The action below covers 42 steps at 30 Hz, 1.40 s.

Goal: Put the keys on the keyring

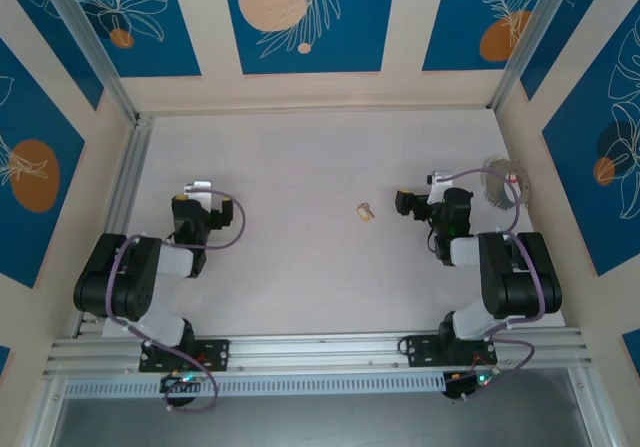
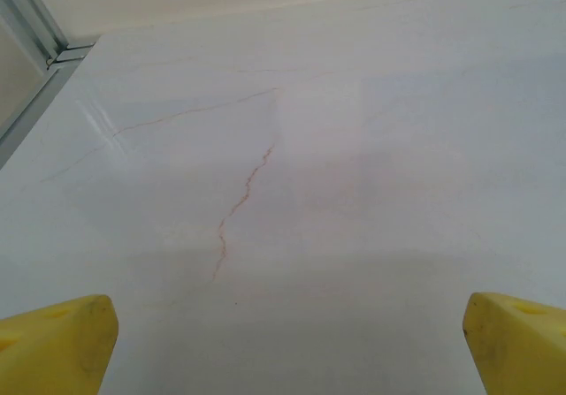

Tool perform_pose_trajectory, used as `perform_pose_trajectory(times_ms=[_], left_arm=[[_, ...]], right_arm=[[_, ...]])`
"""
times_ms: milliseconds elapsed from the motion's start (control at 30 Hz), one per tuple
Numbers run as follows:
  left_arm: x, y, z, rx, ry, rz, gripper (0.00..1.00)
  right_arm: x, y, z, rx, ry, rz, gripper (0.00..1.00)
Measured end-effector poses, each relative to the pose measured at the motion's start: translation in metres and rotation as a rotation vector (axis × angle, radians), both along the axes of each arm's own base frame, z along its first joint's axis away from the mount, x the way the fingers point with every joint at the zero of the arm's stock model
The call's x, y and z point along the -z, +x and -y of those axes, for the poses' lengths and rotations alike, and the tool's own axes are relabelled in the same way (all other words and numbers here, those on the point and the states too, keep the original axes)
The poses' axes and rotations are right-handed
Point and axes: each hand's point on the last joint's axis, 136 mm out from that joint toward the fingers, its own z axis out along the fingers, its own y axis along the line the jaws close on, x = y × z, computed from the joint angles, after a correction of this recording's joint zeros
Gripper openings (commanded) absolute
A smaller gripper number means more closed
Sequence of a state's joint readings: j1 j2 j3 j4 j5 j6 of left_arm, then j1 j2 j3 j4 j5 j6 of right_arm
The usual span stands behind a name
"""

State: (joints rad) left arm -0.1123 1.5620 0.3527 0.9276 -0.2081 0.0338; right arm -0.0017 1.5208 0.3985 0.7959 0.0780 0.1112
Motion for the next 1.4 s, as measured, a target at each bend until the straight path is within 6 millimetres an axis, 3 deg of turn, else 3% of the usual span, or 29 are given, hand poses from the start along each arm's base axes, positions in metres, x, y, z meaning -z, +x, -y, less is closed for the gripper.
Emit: perform_pose_trajectory(times_ms=[967, 1033, 1133, 1267, 1400], left_arm=[[-0.002, -0.001, 0.001, 0.008, -0.001, 0.012, 1.00], [-0.008, -0.006, 0.000, 0.002, 0.001, 0.022, 1.00], [-0.036, -0.015, 0.002, -0.008, 0.001, 0.044, 1.00], [-0.105, -0.022, 0.032, 0.037, -0.048, 0.124, 1.00], [-0.157, -0.036, 0.082, 0.164, -0.177, 0.139, 1.00]], right_arm=[[0.002, 0.002, 0.003, 0.034, -0.023, -0.050, 0.99], [-0.010, 0.010, 0.002, 0.049, -0.053, -0.074, 0.99], [-0.051, 0.023, -0.001, 0.075, -0.066, -0.051, 0.99], [-0.099, 0.037, 0.008, 0.132, -0.057, -0.063, 0.99], [-0.107, 0.056, 0.035, 0.195, -0.059, -0.167, 0.99]])
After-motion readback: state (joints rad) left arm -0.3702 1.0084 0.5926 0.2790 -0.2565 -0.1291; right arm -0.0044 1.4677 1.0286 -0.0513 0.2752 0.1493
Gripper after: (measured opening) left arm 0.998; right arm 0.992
